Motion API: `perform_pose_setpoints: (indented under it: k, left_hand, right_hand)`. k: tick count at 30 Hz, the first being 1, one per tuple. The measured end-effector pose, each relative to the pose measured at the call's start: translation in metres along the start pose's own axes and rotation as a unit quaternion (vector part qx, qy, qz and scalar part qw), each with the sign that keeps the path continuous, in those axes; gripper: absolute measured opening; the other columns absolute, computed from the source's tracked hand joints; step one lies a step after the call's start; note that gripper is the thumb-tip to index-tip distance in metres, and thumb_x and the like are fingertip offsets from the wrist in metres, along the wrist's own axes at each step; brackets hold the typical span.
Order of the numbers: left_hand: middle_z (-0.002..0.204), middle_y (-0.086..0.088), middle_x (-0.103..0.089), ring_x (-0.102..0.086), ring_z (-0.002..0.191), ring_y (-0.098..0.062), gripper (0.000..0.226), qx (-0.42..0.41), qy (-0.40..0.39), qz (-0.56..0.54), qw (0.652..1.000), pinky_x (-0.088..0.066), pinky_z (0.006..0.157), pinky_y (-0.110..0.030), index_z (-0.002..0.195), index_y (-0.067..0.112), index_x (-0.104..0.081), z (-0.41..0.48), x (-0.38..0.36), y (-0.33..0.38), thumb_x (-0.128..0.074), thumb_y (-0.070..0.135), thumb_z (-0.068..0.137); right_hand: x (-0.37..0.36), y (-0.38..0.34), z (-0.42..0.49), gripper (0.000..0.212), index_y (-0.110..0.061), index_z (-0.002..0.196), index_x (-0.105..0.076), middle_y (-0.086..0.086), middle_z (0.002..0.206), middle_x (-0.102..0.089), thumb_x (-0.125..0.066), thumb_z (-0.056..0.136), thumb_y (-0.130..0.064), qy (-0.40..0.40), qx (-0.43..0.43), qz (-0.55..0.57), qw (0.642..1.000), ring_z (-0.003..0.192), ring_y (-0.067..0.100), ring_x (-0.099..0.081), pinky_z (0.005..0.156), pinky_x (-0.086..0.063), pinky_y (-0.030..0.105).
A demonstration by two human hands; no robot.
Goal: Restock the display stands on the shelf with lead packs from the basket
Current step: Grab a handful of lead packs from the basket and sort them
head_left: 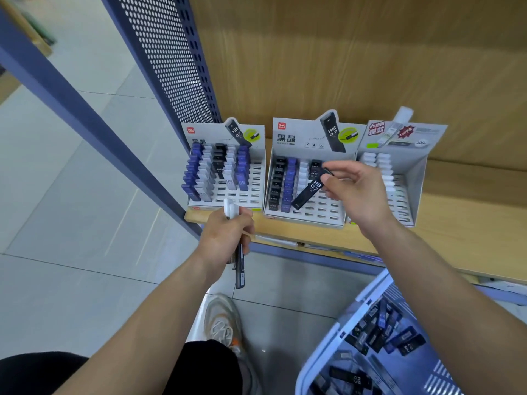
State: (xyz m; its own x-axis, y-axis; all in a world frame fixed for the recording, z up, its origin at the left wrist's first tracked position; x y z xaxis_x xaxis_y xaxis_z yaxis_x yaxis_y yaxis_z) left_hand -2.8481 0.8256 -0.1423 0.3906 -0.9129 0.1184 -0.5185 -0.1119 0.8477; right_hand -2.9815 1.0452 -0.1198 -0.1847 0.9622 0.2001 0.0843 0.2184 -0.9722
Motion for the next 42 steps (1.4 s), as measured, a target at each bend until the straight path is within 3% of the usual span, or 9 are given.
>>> perform_pose_setpoints:
  k: [3, 7, 9, 11, 18, 23, 28, 37, 42]
  left_hand:
    - [0.064, -0.004, -0.059, -0.047, 0.05, -0.024, 0.016, 0.027, 0.015, -0.02, 0.999, -0.035, 0.067, -0.041, 0.091, 0.015, -0.063, 0.0, 0.014, -0.004, -0.06, 0.012, 0.075]
    - [0.066, -0.009, -0.057, -0.045, 0.048, -0.023, 0.033, 0.051, 0.032, -0.056, 0.997, -0.035, 0.057, -0.033, 0.095, 0.012, -0.062, -0.002, 0.032, -0.009, -0.06, 0.014, 0.062]
    - [0.069, -0.008, -0.056, -0.044, 0.046, -0.02, 0.027, 0.059, 0.039, -0.074, 0.995, -0.037, 0.05, -0.027, 0.097, 0.009, -0.061, -0.002, 0.042, -0.012, -0.062, 0.008, 0.07]
    - [0.072, -0.01, -0.055, -0.043, 0.046, -0.019, 0.016, 0.062, 0.043, -0.085, 0.994, -0.038, 0.045, -0.025, 0.097, 0.008, -0.06, -0.002, 0.051, -0.015, -0.057, -0.001, 0.084]
    - [0.068, -0.008, -0.056, -0.044, 0.048, -0.02, 0.016, 0.055, 0.049, -0.114, 0.991, -0.04, 0.047, -0.027, 0.095, 0.009, -0.06, 0.0, 0.064, -0.012, -0.053, -0.003, 0.087]
    - [0.069, -0.007, -0.056, -0.044, 0.048, -0.019, 0.016, 0.053, 0.051, -0.126, 0.989, -0.04, 0.047, -0.027, 0.095, 0.01, -0.06, -0.001, 0.073, -0.01, -0.052, -0.001, 0.087]
    - [0.067, -0.006, -0.056, -0.044, 0.046, -0.019, 0.014, 0.048, 0.059, -0.128, 0.989, -0.04, 0.047, -0.027, 0.094, 0.009, -0.059, -0.003, 0.08, -0.011, -0.052, -0.002, 0.088]
    - [0.072, -0.008, -0.055, -0.046, 0.047, -0.017, 0.016, 0.046, 0.049, -0.114, 0.991, -0.042, 0.046, -0.026, 0.091, 0.012, -0.06, -0.006, 0.079, -0.006, -0.052, 0.0, 0.087]
    - [0.073, -0.008, -0.055, -0.046, 0.048, -0.018, 0.015, 0.045, 0.049, -0.105, 0.992, -0.042, 0.05, -0.027, 0.088, 0.014, -0.059, -0.006, 0.08, -0.006, -0.052, 0.0, 0.086]
  right_hand:
    - [-0.032, -0.008, 0.01, 0.023, -0.03, 0.095, -0.073, 0.002, 0.087, -0.067, -0.073, 0.088, -0.009, -0.037, 0.034, -0.023, 0.998, 0.073, 0.02, -0.068, 0.079, -0.061, 0.044]
    - [-0.09, -0.021, 0.024, 0.022, -0.036, 0.096, -0.073, -0.011, 0.085, -0.064, -0.075, 0.087, -0.016, -0.096, 0.093, -0.081, 0.988, 0.071, 0.014, -0.069, 0.078, -0.058, 0.032]
    - [-0.115, -0.028, 0.029, 0.019, -0.031, 0.102, -0.074, -0.015, 0.089, -0.065, -0.074, 0.089, -0.016, -0.114, 0.117, -0.114, 0.98, 0.072, 0.004, -0.066, 0.076, -0.054, 0.02]
    - [-0.135, -0.034, 0.035, 0.019, -0.025, 0.105, -0.075, -0.011, 0.095, -0.068, -0.074, 0.089, -0.015, -0.118, 0.134, -0.141, 0.974, 0.076, 0.003, -0.066, 0.077, -0.052, 0.017]
    - [-0.187, -0.055, 0.057, 0.018, -0.026, 0.105, -0.075, -0.015, 0.085, -0.065, -0.075, 0.086, -0.025, -0.113, 0.226, -0.277, 0.927, 0.075, 0.003, -0.062, 0.077, -0.057, 0.03]
    - [-0.208, -0.044, 0.07, 0.016, -0.028, 0.103, -0.074, -0.01, 0.094, -0.072, -0.074, 0.087, -0.026, -0.141, 0.211, -0.353, 0.901, 0.086, 0.011, -0.066, 0.079, -0.058, 0.037]
    - [-0.209, -0.035, 0.074, 0.014, -0.025, 0.102, -0.073, -0.012, 0.088, -0.067, -0.074, 0.088, -0.024, -0.146, 0.203, -0.328, 0.911, 0.083, 0.009, -0.063, 0.079, -0.057, 0.035]
    - [-0.211, -0.036, 0.067, 0.012, -0.028, 0.096, -0.073, -0.02, 0.078, -0.063, -0.078, 0.085, -0.024, -0.185, 0.211, -0.351, 0.893, 0.077, 0.007, -0.064, 0.073, -0.058, 0.035]
    - [-0.213, -0.036, 0.072, 0.013, -0.026, 0.1, -0.074, -0.014, 0.087, -0.064, -0.075, 0.087, -0.024, -0.163, 0.216, -0.369, 0.889, 0.083, 0.009, -0.062, 0.077, -0.056, 0.033]
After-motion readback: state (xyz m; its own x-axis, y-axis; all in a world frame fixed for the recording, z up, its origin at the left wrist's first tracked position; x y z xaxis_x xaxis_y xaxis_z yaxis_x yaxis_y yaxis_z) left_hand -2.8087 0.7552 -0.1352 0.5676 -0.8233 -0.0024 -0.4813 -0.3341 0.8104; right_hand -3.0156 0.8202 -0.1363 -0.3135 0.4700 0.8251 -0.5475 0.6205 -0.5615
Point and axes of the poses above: each hand's wrist, its own z-axis towards the middle knuckle, its own x-axis out of the back of the hand, y = z × x, the point moved 5 cm from there along z, towards the middle knuckle
